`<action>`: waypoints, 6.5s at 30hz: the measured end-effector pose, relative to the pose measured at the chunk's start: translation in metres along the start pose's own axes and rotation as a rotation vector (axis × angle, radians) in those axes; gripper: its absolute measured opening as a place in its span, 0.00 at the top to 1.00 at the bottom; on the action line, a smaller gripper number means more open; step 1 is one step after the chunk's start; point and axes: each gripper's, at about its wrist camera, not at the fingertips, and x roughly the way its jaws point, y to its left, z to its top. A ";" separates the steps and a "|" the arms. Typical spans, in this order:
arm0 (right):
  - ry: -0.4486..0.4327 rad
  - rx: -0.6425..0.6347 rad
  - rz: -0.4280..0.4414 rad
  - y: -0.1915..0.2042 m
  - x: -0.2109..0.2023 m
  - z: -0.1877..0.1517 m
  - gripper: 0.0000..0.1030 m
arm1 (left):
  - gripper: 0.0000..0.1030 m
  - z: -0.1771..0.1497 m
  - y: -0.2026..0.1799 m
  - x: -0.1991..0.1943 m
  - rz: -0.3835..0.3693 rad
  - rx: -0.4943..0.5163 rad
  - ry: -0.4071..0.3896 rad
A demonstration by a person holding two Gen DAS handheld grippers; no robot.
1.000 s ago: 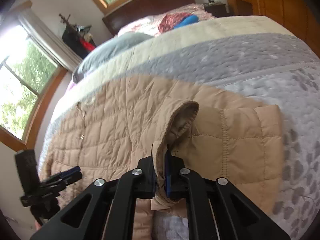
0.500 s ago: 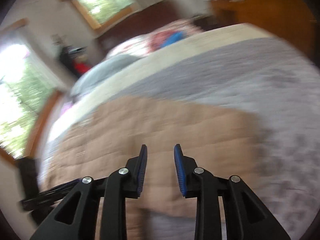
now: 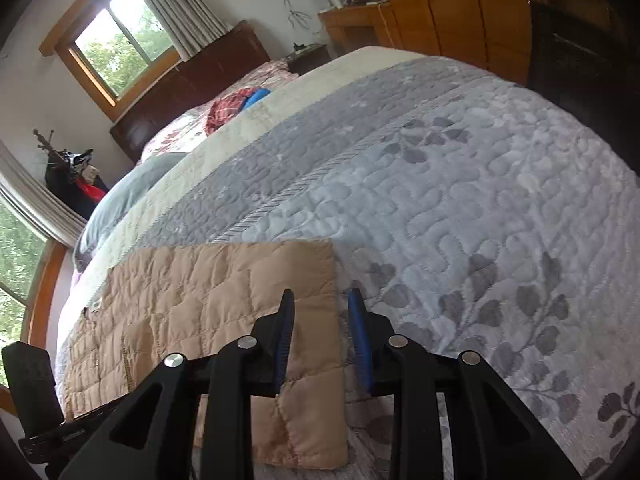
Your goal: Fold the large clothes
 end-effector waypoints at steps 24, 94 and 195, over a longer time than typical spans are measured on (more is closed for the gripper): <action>0.243 -0.214 0.353 0.113 0.048 -0.055 0.72 | 0.98 -0.022 0.140 -0.220 0.243 -0.129 -0.359; 0.269 -0.464 0.176 0.174 0.021 -0.117 0.52 | 0.35 -0.335 0.380 -0.441 0.686 -0.935 -0.562; 0.511 -0.643 0.252 0.368 0.106 -0.180 0.84 | 0.55 -0.099 0.214 -0.231 0.627 -0.161 -0.296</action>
